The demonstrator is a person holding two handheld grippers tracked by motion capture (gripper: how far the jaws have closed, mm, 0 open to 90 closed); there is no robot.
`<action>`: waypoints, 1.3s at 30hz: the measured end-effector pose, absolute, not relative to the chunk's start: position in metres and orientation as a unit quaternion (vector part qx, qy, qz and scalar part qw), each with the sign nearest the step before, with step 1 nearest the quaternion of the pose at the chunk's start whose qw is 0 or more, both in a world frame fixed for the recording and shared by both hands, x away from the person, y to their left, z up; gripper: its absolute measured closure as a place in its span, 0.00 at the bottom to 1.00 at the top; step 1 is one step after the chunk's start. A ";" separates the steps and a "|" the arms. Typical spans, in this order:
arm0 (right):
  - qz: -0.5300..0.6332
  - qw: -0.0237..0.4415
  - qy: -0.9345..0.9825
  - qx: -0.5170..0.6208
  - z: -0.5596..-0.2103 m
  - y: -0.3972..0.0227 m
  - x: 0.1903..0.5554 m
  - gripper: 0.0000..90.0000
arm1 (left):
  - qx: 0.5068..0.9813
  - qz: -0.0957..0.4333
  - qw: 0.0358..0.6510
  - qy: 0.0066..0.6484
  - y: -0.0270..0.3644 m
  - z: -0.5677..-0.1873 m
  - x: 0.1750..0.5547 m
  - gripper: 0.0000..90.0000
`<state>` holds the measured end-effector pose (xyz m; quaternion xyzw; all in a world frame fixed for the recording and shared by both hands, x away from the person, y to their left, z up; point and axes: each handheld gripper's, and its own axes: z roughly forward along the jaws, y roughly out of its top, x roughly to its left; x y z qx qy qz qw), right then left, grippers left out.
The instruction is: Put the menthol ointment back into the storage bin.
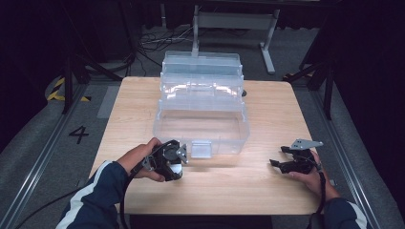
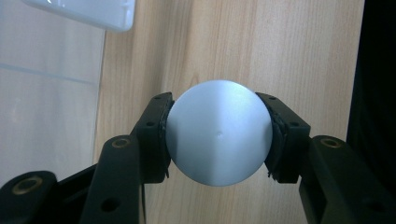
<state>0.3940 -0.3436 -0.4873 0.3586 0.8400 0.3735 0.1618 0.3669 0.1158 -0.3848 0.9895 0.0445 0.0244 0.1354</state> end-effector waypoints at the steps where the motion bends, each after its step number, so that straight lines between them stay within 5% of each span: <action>1: 0.374 0.162 0.840 0.359 -0.487 -0.344 0.394 0.23 | 0.989 0.023 0.138 0.045 0.117 -0.380 0.367 0.56; 39: 0.374 0.161 0.840 0.358 -0.487 -0.344 0.394 0.23 | 0.981 0.081 0.168 0.059 0.131 -0.305 0.399 0.56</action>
